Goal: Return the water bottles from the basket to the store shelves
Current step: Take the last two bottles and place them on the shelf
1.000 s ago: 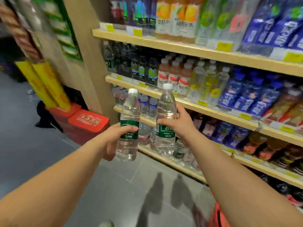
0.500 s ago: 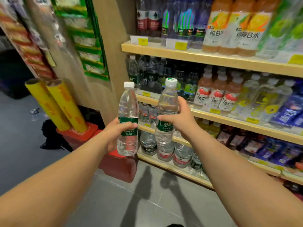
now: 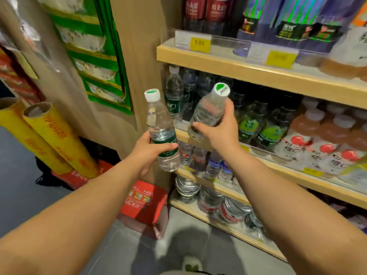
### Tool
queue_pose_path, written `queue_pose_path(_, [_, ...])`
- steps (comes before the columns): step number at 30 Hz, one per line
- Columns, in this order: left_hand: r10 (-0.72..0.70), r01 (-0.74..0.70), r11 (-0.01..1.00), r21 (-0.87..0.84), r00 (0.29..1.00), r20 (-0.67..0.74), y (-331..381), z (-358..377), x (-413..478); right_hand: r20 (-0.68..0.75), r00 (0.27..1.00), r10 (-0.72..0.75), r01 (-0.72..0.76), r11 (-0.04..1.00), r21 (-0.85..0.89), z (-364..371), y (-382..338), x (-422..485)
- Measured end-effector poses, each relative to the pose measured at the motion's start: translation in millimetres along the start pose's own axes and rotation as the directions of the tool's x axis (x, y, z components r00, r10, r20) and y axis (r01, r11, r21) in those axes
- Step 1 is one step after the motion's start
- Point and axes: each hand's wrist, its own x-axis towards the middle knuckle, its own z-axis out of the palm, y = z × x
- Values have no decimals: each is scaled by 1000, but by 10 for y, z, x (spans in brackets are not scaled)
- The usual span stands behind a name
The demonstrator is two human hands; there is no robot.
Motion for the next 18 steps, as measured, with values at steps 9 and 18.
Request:
queue_pose_path(9, [40,-63,988,144,987,155,-118,-124,793,-221,975,21,-37,997,-69,621,340,585])
queue_pose_path(18, [-5,-52,984,170,947,322,-163,-267,1040,-212,941,265,-322,894,-312,862,537,1128])
